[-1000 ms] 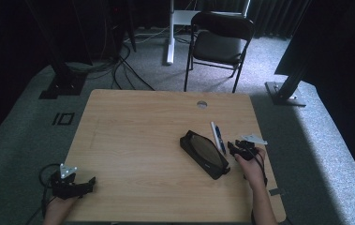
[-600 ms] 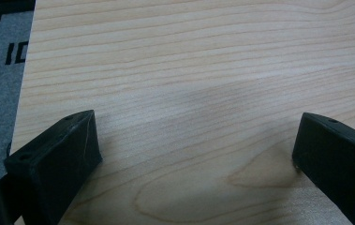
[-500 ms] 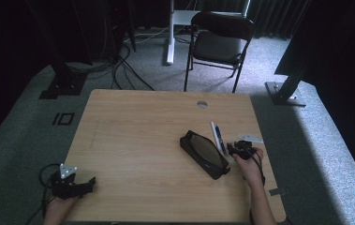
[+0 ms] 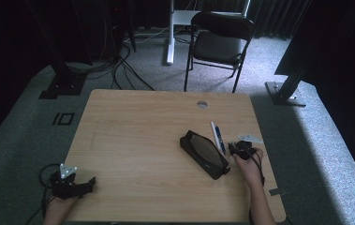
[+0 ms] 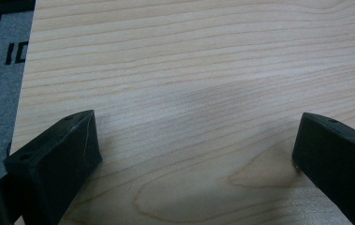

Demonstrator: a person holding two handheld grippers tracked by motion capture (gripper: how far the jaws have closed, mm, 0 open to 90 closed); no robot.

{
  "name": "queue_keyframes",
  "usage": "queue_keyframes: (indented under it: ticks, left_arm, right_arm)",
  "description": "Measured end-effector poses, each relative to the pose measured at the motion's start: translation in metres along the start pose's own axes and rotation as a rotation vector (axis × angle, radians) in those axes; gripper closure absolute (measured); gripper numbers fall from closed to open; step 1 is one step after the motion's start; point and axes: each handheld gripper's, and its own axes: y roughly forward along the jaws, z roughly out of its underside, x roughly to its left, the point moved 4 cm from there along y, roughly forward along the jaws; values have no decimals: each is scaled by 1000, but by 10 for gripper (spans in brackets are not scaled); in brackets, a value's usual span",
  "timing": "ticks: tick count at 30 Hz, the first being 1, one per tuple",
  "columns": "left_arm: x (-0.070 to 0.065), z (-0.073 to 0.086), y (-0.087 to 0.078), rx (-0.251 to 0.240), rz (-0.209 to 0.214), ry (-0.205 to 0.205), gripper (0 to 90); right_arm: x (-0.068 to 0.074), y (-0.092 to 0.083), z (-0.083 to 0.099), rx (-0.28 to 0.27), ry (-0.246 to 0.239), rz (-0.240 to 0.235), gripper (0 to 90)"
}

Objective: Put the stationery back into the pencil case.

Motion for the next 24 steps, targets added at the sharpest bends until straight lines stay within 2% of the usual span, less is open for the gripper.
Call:
queue_keyframes:
  ticks: [8, 16, 24]
  left_arm:
    - [0, 0, 0, 0, 0, 0, 12]
    - [0, 0, 0, 0, 0, 0, 12]
    - [0, 0, 0, 0, 0, 0, 12]
  right_arm:
    - [-2, -15, -15, -37, 14, -31, 682]
    - [7, -35, -36, -86, -9, -66, 682]
    - [20, -55, -55, -129, -52, -104, 682]
